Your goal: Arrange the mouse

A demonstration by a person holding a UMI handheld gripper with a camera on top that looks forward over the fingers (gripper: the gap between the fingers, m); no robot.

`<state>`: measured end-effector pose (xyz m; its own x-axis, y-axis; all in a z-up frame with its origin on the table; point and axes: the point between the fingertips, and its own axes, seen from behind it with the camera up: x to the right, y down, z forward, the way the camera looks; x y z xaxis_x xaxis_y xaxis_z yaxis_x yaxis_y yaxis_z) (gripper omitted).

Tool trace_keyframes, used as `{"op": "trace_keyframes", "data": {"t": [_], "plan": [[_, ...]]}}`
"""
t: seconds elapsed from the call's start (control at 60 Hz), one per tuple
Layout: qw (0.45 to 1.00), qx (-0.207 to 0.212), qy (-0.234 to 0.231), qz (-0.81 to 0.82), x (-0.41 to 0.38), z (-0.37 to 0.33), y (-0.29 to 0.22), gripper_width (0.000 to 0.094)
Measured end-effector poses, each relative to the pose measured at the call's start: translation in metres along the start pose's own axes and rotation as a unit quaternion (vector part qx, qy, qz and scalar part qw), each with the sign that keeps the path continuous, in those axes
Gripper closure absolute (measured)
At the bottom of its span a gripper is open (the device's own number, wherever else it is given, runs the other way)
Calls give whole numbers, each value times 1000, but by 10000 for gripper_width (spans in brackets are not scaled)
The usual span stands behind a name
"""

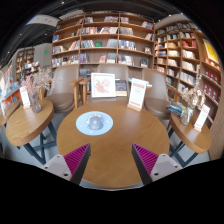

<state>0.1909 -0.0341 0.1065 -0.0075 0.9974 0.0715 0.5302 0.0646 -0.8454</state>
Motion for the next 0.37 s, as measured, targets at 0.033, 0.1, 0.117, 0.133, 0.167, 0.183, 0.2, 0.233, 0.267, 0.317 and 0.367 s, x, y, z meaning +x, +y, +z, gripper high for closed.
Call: {"op": "trace_keyframes", "data": {"t": [0.033, 0.1, 0.117, 0.133, 0.167, 0.183, 0.2, 0.233, 0.267, 0.317, 0.367], "plan": [[1000, 3, 2, -1, 4, -9, 2, 87], [1000, 8, 5, -6, 10, -23, 5, 87], [1000, 9, 6, -5, 12, -26, 5, 87], [1000, 10, 6, -3, 14, -29, 7, 87], [1000, 12, 5, 1, 14, -33, 8, 85], [1000, 13, 4, 2, 16, -36, 8, 87], [1000, 14, 4, 2, 18, -38, 9, 85], [1000, 16, 5, 2, 20, -42, 9, 87], [1000, 17, 4, 2, 21, -45, 10, 86], [1000, 21, 1, 2, 20, -51, 10, 84], [1000, 23, -3, 5, 21, -56, 10, 86]]}}
